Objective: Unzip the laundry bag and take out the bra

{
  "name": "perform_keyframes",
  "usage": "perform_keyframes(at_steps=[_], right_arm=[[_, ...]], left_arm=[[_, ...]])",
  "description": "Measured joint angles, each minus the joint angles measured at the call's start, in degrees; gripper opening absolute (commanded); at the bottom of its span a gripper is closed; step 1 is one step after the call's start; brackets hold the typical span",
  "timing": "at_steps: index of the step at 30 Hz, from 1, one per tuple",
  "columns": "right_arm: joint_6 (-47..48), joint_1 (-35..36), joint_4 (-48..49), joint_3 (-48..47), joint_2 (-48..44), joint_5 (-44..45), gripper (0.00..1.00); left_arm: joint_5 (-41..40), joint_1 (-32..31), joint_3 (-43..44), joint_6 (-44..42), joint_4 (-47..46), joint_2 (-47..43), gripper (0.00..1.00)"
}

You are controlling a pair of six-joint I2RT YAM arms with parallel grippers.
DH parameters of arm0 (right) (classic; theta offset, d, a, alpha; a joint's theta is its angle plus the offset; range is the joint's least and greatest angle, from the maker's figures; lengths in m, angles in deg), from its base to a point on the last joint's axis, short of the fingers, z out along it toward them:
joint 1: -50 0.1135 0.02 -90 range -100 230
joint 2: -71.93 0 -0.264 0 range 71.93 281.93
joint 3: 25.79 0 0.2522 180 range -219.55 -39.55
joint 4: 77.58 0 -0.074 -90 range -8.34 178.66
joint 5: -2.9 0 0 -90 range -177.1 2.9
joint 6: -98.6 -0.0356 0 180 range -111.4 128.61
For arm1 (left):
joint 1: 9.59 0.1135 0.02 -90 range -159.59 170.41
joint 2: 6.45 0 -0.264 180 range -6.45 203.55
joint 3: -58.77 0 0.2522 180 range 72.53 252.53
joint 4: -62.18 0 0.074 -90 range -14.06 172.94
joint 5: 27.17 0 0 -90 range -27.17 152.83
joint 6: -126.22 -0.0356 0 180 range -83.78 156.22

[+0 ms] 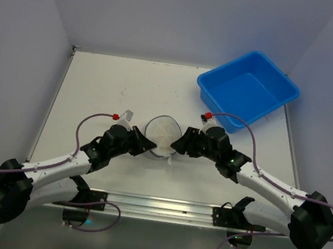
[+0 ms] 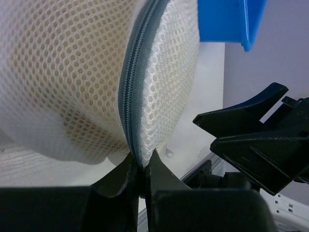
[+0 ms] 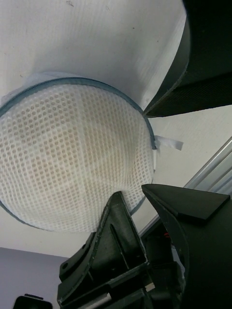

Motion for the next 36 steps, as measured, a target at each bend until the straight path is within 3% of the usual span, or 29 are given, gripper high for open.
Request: perform_keyframes(at_steps=[7,14,27,36], right_arm=[[2.6,4.9,-1.4,0.0,-4.5,4.0,0.53],[5.0,9.1,-2.8,-1.6,-0.2,6.9,0.46],[3.8,9.4,-6.3,-4.2,6.9,12.3,0.38],[2.1,9.4,-13.0,-3.5,4.7,17.5,0.36]], left_arm=[[-0.7,0.0,0.2,0.0,-0.5,0.1,0.01],[-0.7,0.0,0.2,0.0,-0.5,0.3,0.00],[-0.9,0.0,0.6,-0.1,-0.4,0.3,0.00],[-1.1,0.0,0.7,-1.2,0.1,-0.3,0.00]])
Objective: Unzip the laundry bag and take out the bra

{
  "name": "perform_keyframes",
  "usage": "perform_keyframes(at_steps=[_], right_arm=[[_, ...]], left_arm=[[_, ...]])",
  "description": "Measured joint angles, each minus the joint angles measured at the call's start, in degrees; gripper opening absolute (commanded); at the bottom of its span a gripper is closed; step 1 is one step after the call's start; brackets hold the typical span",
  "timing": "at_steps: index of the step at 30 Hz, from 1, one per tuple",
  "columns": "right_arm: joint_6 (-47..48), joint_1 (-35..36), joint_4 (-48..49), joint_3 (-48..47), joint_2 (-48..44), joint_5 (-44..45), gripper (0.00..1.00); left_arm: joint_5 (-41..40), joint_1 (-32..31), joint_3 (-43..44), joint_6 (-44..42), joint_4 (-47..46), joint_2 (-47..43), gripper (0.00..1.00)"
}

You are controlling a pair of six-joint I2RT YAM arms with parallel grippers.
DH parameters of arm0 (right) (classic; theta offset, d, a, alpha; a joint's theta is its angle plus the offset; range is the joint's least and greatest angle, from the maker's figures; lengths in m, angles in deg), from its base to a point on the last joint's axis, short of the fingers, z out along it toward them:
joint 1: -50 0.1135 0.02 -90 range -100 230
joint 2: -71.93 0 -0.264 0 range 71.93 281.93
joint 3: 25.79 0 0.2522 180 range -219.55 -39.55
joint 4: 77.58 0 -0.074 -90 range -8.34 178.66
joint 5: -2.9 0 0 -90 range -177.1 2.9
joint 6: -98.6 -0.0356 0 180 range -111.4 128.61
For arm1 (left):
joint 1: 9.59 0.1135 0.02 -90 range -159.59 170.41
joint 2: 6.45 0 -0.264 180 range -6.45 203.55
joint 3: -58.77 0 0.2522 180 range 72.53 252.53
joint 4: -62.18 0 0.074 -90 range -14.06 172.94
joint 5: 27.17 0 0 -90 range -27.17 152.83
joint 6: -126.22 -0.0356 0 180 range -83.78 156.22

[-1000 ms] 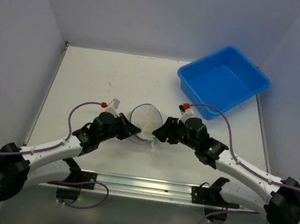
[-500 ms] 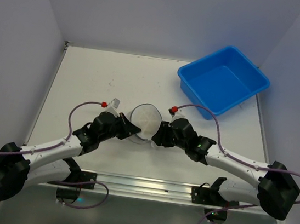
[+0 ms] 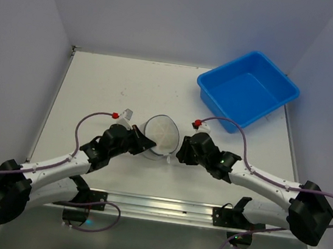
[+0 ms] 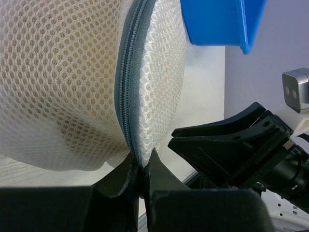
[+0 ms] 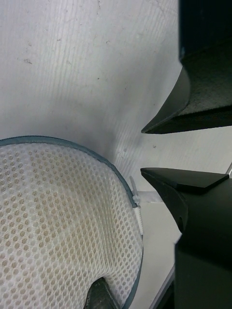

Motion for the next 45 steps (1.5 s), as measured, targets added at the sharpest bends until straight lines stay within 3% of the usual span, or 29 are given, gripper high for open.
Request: perform_keyframes(at_steps=[4,12,21,32,37,45], right_arm=[[0.9,0.0,0.3,0.4,-1.8,-1.2,0.37],[5.8,-0.5,10.8,4.5,-2.1,-9.9,0.37],[9.0,-4.7,23.3,11.0,-1.6,-20.8,0.49],[9.8,-9.8,36.8,13.1,4.7,-34.1,0.49],[9.8,-10.3,40.5,13.7,6.8,-36.9,0.44],[9.9,-11.3,42.3,13.9,7.3,-37.2,0.24]], left_arm=[[-0.3,0.0,0.0,-0.5,0.7,-0.6,0.00],[-0.3,0.0,0.0,-1.7,1.4,-1.8,0.00],[-0.3,0.0,0.0,-2.1,2.3,-4.1,0.00],[-0.1,0.0,0.0,-2.1,2.2,-4.4,0.00],[-0.1,0.0,0.0,-2.1,2.2,-5.0,0.00],[0.0,0.0,0.0,-2.1,2.2,-6.0,0.00]])
